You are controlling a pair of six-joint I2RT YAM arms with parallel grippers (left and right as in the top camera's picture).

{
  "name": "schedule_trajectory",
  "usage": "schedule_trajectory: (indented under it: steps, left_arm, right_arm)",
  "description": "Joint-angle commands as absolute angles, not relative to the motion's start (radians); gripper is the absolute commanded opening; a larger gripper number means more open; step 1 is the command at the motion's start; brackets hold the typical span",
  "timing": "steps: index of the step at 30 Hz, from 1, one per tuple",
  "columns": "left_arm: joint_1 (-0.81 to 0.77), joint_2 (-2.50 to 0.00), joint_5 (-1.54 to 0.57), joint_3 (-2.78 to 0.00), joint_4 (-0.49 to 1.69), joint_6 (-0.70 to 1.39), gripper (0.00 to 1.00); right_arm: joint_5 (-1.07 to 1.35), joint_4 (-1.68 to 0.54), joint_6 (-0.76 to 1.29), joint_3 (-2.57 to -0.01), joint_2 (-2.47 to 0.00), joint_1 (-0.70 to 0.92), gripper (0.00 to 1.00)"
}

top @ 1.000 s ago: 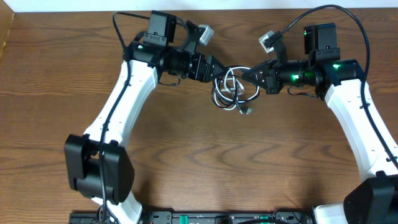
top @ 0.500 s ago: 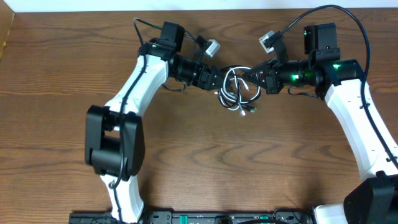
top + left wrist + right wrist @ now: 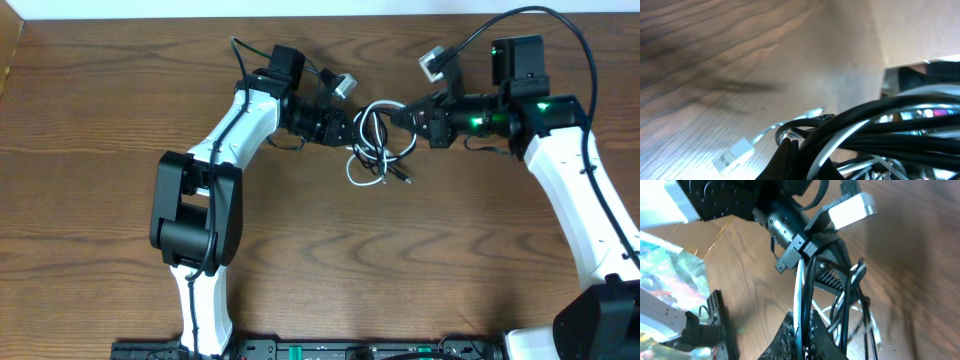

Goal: Untangle cables
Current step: 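Lift the bundle with the left gripper while the right gripper withdraws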

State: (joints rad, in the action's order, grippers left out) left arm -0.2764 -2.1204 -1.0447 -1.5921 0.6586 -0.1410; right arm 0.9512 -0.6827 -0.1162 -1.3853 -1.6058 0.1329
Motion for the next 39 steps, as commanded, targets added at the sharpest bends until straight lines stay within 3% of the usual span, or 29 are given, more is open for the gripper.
schedule_trajectory:
  steps: [1, 12, 17, 19, 23, 25, 33, 39]
  left_arm:
    - [-0.263, -2.119, -0.825, -1.607, 0.661, -0.025, 0.08]
    - [-0.257, -2.119, -0.57, -1.607, 0.67, 0.096, 0.07]
    - [-0.257, -2.106, -0.529, -1.608, 0.668, 0.095, 0.07]
    - [-0.257, -2.085, -0.529, -1.613, 0.667, 0.091, 0.07]
    - [-0.259, -1.998, -0.53, -1.615, 0.648, 0.092, 0.07]
    - [-0.259, -1.936, -0.53, -1.615, 0.642, 0.112, 0.07]
    - [-0.259, -1.769, -0.531, -1.615, 0.65, 0.235, 0.07]
    - [-0.259, -1.747, -0.541, -1.615, 0.672, 0.261, 0.08]
  right_arm:
    - [1.036, -0.633, -0.017, -1.394, -1.573, 0.068, 0.01]
    - [0.998, -0.415, 0.427, -1.393, -1.53, -0.232, 0.01]
    - [0.945, -0.492, 0.378, -1.393, -1.53, -0.236, 0.01]
    - [0.916, -0.543, 0.332, -1.393, -1.53, -0.208, 0.09]
    - [0.809, -0.619, 0.278, -1.393, -1.532, -0.117, 0.53]
    - [0.771, -0.621, 0.279, -1.393, -1.533, -0.056, 0.61]
    - [0.458, -0.613, 0.435, -1.393, -1.547, 0.165, 0.65]
    - [0.432, -0.538, 0.48, -1.393, -1.597, 0.257, 0.65]
